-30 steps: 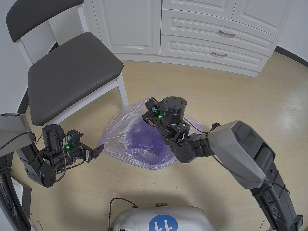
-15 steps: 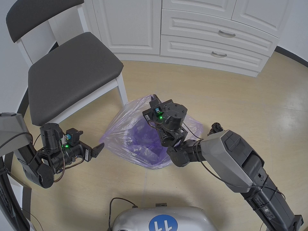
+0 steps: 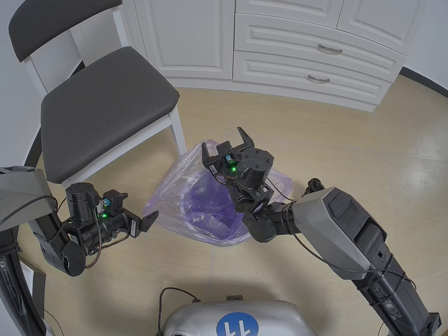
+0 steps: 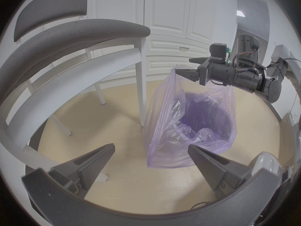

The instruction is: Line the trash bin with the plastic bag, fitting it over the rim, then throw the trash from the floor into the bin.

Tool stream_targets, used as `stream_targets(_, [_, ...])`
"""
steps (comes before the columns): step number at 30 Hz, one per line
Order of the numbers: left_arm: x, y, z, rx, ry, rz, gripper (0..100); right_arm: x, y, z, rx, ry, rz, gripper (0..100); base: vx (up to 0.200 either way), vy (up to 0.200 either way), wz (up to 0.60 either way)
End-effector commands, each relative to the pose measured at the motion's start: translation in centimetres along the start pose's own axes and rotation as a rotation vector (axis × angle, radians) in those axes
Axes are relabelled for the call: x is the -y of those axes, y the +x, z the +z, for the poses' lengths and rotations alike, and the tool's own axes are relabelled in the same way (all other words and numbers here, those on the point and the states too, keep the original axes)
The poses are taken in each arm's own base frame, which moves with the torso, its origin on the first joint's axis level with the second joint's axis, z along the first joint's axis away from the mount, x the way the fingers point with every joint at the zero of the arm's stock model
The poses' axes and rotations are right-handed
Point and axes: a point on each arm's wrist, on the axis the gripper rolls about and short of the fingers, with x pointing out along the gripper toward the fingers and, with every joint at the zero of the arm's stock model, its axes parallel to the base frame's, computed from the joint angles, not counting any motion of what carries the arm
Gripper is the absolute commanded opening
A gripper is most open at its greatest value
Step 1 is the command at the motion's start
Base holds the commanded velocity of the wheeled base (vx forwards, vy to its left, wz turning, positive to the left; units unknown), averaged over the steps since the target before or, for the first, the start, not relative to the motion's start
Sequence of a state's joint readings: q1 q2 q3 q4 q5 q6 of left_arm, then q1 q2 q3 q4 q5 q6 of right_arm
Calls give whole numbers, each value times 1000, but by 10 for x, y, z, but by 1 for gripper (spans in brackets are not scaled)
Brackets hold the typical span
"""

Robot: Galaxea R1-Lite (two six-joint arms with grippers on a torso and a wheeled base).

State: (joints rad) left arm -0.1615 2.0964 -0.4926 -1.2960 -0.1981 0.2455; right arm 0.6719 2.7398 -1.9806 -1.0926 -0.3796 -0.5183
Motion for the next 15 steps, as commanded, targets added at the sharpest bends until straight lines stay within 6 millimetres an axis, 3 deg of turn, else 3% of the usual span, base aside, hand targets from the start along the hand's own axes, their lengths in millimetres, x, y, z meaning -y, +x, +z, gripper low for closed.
stream_targets(1, [9, 14, -16, 7, -60, -20, 100, 27, -25, 58, -58, -79, 156, 100, 0, 0, 0])
stream_targets(5, [19, 18, -13, 53, -70, -43, 100, 61, -79, 83, -286, -156, 386, 100, 0, 0, 0])
stream_targets(7, [21, 18, -11, 67, -66, -33, 100, 71, -95, 85, -347, -124, 423, 100, 0, 0, 0])
stream_targets(15, [45, 26, 2, 97, -117, 0, 100, 78, -125, 58, -343, 261, 243, 100, 0, 0, 0])
